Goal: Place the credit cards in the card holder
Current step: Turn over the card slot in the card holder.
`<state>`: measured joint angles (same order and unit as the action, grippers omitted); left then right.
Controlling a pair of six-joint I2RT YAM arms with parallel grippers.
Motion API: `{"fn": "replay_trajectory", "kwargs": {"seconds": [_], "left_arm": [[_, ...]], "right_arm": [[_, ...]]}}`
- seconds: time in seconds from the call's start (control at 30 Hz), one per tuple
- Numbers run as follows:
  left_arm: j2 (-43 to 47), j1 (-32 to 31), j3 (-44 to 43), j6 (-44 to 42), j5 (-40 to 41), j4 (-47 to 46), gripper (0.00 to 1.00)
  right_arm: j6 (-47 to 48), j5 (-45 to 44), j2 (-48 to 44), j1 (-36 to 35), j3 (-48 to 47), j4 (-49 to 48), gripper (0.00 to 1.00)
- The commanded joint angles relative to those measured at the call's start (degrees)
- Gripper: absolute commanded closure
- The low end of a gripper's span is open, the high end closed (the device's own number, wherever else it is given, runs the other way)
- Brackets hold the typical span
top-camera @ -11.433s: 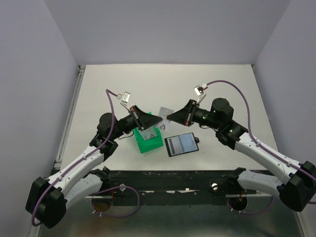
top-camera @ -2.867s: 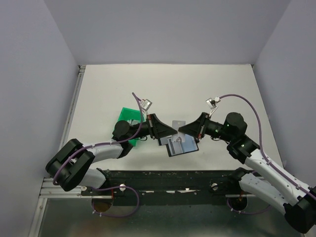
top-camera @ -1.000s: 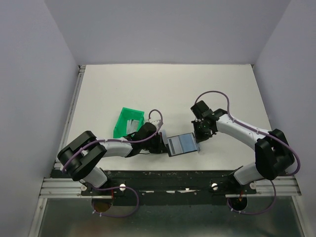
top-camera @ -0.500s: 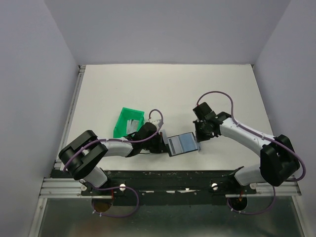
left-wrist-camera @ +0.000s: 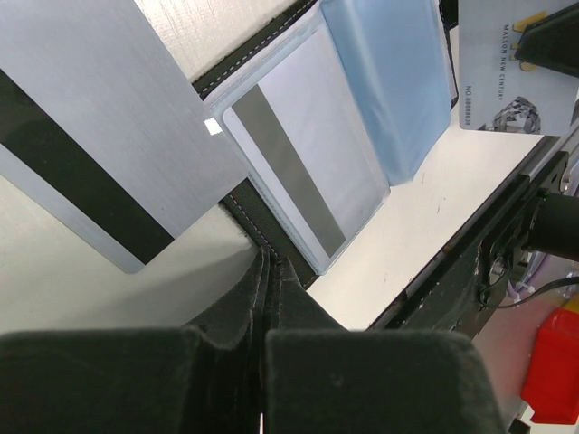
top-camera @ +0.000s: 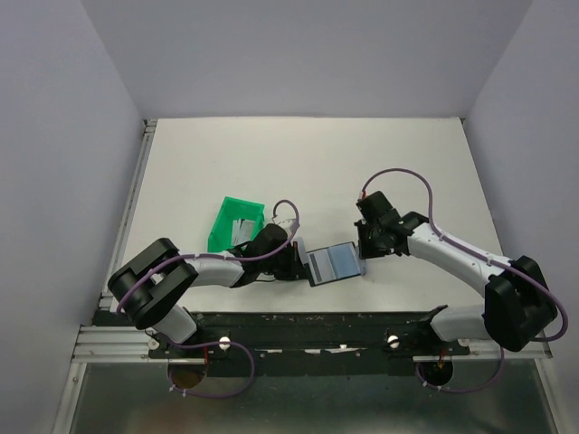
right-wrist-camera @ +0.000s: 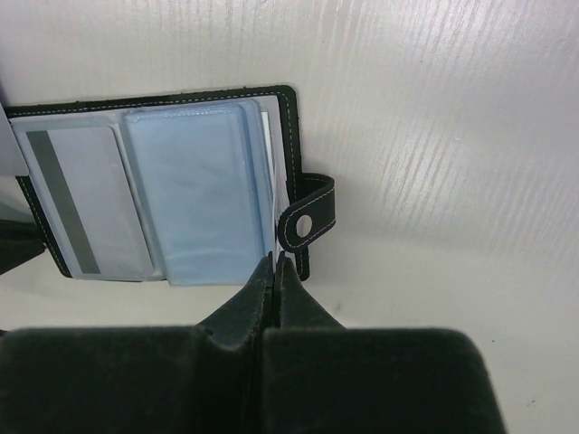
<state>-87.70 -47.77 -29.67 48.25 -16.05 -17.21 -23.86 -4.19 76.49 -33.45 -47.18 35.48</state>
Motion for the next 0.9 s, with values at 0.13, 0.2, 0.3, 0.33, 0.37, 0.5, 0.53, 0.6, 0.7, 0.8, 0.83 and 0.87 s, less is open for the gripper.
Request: {"fn": "replay_trajectory", "kwargs": {"seconds": [0.13, 0.2, 0.3, 0.33, 0.37, 0.5, 0.53, 0.6, 0.7, 0.8, 0.83, 0.87], "left_arm": [[-1.2, -0.4, -1.4, -0.3, 0.0, -0.5, 1.0], [-1.2, -0.5, -1.5, -0.2, -0.2, -0.5, 1.0], [-1.2, -0.4, -1.7, -0.3, -0.1, -0.5, 1.0], [-1.2, -0.4, -1.8, -0.2, -0.1, -0.4, 1.0], [-1.2, -0.4, -1.8, -0.3, -0.1, -0.3, 1.0], [-1.3, -0.4, -2.1, -0.3, -0.2, -0.4, 1.0], [-1.3, -0.5, -2.1, -0.3, -0.3, -0.3, 1.0], [-1.3, -0.4, -2.0, -0.3, -0.2, -0.3, 1.0], [-1.3, -0.4, -2.0, -0.5, -0.2, -0.1, 1.0], [-1.4, -0.4, -2.1, -0.3, -0.2, -0.1, 1.0], [-1.5, -0.4, -2.2, -0.3, -0.3, -0.1, 1.0], [-1.5, -0.4, -2.2, -0.3, -0.4, -0.1, 1.0]], "right_arm": [[0.9, 0.1, 0.5, -1.1, 2.9, -5.2, 0.99], [1.0, 0.0, 0.8, -1.2, 3.2, -5.7, 0.99], [0.9, 0.7, 0.9, -1.4, 3.5, -6.4, 0.99], [0.9, 0.9, 1.0, -1.4, 3.5, -6.7, 0.99], [0.9, 1.2, 1.1, -1.5, 3.5, -6.7, 0.99], [0.9, 2.3, 1.4, -1.8, 3.1, -7.2, 0.99], [0.9, 2.7, 1.6, -1.8, 3.0, -7.0, 0.99], [0.9, 3.4, 1.6, -2.0, 2.7, -7.2, 0.99], [1.0, 3.7, 1.6, -2.1, 2.4, -7.1, 0.99], [1.1, 5.6, 1.6, -2.4, 1.8, -6.7, 0.99], [1.1, 5.8, 1.6, -2.5, 1.7, -6.5, 0.99], [1.2, 5.9, 1.6, -2.5, 1.6, -6.5, 0.99]]}}
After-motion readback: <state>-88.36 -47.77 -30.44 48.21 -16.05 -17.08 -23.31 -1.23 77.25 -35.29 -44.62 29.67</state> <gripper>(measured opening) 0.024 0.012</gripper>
